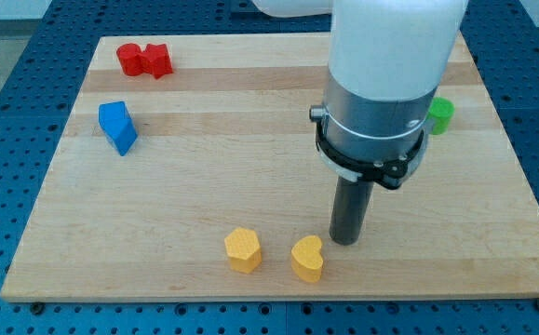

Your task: Slightly move the heart to the left

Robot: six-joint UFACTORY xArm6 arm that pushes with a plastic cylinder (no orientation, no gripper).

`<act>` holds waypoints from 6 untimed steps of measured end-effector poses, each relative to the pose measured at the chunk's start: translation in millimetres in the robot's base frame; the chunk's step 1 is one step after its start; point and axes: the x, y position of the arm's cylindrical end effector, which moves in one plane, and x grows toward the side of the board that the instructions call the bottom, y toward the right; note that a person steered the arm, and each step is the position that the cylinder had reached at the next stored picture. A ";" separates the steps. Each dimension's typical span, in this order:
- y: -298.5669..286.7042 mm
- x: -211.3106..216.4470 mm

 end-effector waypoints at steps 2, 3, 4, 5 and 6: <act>-3.4 19.0; -27.5 19.0; -27.4 19.0; -25.1 14.8; -30.3 -42.4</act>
